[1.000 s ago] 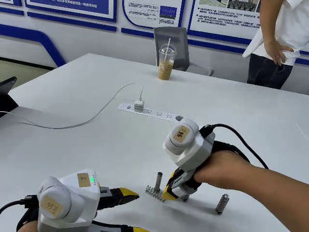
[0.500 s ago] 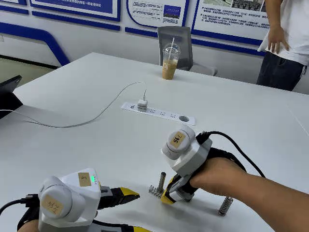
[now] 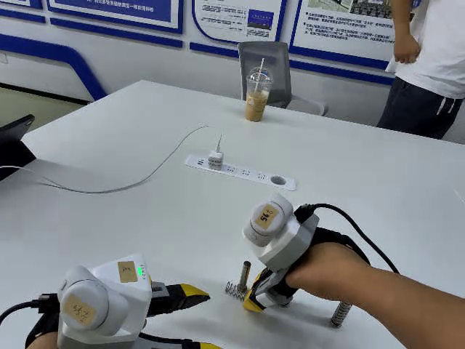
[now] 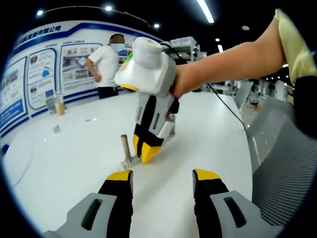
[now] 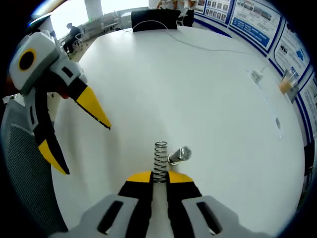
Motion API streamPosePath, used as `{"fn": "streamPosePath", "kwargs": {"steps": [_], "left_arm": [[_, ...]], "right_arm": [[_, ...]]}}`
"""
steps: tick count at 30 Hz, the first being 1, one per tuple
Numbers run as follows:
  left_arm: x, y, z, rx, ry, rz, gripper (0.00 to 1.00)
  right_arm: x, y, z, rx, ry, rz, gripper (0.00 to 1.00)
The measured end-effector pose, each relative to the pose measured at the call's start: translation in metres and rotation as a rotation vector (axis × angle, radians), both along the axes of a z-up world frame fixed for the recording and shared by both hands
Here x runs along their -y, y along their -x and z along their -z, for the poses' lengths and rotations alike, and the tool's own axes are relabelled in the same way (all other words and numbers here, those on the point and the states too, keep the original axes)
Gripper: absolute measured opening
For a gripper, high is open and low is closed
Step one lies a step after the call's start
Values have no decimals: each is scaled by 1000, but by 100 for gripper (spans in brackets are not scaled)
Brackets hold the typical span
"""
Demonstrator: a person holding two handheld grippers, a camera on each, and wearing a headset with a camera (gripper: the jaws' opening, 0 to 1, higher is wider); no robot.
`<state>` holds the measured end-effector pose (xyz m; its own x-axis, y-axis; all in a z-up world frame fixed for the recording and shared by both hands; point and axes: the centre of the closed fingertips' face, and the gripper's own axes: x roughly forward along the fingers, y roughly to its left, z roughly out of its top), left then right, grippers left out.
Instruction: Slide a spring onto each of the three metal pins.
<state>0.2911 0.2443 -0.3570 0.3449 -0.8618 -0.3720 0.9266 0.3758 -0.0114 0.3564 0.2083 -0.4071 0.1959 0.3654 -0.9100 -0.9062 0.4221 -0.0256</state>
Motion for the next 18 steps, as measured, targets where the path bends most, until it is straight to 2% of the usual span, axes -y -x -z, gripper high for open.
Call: {"fn": "streamPosePath", "kwargs": {"steps": [10,18], "left_arm": [[2,0,-3,9,-4,7,49],[6,2,-4,16,-6,22,48]], "right_arm": [[4,15,-11,-2,10,-44,12],[6,37,-25,-26,13,-116,12]]}}
